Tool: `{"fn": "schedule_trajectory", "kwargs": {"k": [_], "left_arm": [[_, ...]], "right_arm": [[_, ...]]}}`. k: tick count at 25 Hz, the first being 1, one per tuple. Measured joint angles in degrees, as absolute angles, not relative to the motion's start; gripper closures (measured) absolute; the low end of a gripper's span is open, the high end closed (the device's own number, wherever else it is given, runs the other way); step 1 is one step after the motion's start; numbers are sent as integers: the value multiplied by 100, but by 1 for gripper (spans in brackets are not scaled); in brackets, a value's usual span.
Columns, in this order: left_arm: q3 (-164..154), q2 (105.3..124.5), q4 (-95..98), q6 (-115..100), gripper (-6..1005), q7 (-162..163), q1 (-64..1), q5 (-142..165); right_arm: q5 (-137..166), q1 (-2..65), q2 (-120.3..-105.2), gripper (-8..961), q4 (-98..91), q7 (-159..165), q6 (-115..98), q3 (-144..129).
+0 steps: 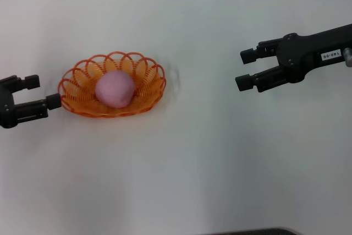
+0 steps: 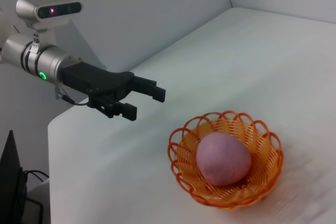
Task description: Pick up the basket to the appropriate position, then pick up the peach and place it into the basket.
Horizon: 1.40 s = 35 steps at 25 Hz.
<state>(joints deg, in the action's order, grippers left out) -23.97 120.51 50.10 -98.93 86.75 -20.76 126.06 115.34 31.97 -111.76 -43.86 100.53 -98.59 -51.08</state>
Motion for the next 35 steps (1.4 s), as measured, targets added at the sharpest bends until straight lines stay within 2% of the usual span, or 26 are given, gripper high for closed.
{"fn": "schedule_trajectory", "kwargs": {"k": [35], "left_arm": [[-2396,12079,4968,-9900,145,8684,-2162,12568]], "right_arm": [[11540,3243,-11215,13,-4386,10064,-9746,-5106]]}}
